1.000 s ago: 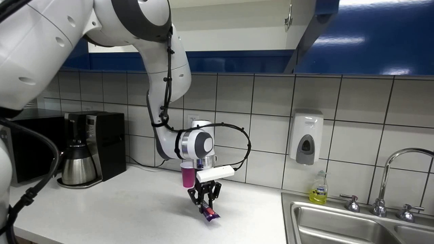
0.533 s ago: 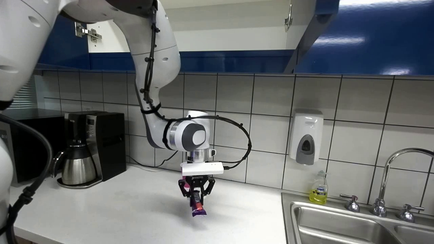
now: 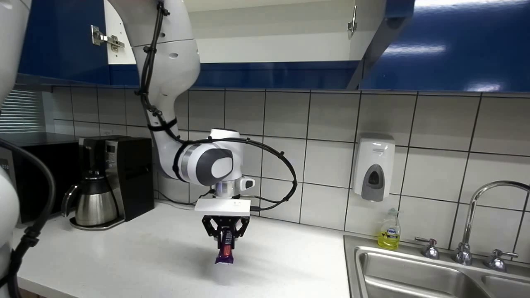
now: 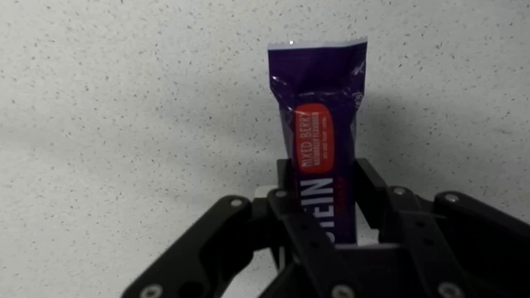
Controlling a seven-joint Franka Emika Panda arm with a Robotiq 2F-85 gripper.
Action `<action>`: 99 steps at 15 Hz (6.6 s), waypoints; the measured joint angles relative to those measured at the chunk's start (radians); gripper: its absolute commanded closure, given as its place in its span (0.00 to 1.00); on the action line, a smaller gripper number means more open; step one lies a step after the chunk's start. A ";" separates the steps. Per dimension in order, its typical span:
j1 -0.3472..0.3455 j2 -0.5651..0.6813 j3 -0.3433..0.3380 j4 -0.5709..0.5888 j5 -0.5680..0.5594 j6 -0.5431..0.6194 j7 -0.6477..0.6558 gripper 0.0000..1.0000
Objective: Put the candy bar in the open cabinet
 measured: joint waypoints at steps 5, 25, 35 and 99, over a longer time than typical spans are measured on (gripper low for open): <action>0.038 -0.117 0.000 -0.126 -0.002 0.072 0.092 0.85; 0.153 -0.730 -0.053 -0.226 -0.004 -0.050 0.273 0.85; 0.182 -0.972 -0.062 -0.226 -0.004 -0.232 0.289 0.85; 0.229 -0.398 -0.013 0.858 0.005 -0.613 0.703 0.00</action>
